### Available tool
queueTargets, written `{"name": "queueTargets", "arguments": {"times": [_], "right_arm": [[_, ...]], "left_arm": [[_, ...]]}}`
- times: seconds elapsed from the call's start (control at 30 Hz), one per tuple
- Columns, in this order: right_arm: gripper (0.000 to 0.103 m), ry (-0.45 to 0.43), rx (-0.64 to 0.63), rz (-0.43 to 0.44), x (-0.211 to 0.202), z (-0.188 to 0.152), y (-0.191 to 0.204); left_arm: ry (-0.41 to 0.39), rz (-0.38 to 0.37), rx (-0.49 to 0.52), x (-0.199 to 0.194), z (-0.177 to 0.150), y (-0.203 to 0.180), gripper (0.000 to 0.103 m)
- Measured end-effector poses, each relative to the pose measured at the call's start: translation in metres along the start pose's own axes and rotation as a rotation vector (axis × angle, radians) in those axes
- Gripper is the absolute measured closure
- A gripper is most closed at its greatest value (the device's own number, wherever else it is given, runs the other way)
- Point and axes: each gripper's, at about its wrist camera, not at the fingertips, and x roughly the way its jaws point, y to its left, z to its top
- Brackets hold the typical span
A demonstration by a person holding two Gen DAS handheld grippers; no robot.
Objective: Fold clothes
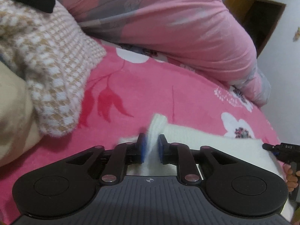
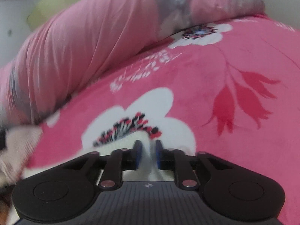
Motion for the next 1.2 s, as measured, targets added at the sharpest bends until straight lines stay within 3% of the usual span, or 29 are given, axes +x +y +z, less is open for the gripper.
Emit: {"name": "queueTargets", "arguments": {"times": [0.17, 0.37, 0.47, 0.57, 0.63, 0.73, 0.83, 0.9, 0.97, 1.03, 1.2], "right_arm": [[0.078, -0.068, 0.144, 0.005, -0.073, -0.002, -0.027], [0.077, -0.099, 0.227, 0.043, -0.172, -0.049, -0.057], [0.077, -0.108, 0.185, 0.025, -0.202, -0.081, -0.05], [0.078, -0.153, 0.047, 0.004, -0.223, -0.103, -0.021], [0.079, -0.175, -0.063, -0.011, -0.225, -0.114, -0.001], [0.08, -0.205, -0.229, -0.033, -0.226, -0.131, 0.028], [0.081, -0.165, -0.277, -0.045, -0.208, -0.145, 0.032], [0.083, -0.108, -0.278, -0.097, -0.189, -0.154, 0.023], [0.093, -0.045, -0.242, -0.145, -0.169, -0.165, 0.005], [0.094, -0.067, -0.209, -0.111, -0.171, -0.169, -0.004], [0.094, -0.064, -0.238, -0.142, -0.175, -0.166, 0.009]], "left_arm": [[-0.04, 0.046, -0.004, -0.047, 0.003, -0.005, 0.074], [-0.004, -0.055, -0.071, -0.117, -0.028, -0.004, 0.072], [-0.035, -0.062, -0.123, -0.15, -0.058, -0.006, 0.073], [-0.137, -0.075, -0.117, -0.185, -0.085, -0.018, 0.073], [-0.169, -0.081, -0.05, -0.197, -0.098, -0.031, 0.073], [-0.114, -0.066, -0.028, -0.192, -0.111, -0.042, 0.073], [-0.052, 0.015, -0.045, -0.173, -0.123, -0.038, 0.073], [-0.01, 0.061, -0.078, -0.16, -0.129, -0.026, 0.072], [-0.002, 0.032, -0.136, -0.153, -0.137, -0.011, 0.069], [-0.015, -0.011, -0.191, -0.149, -0.141, 0.003, 0.068], [-0.041, -0.094, -0.323, -0.161, -0.142, 0.024, 0.069]]}}
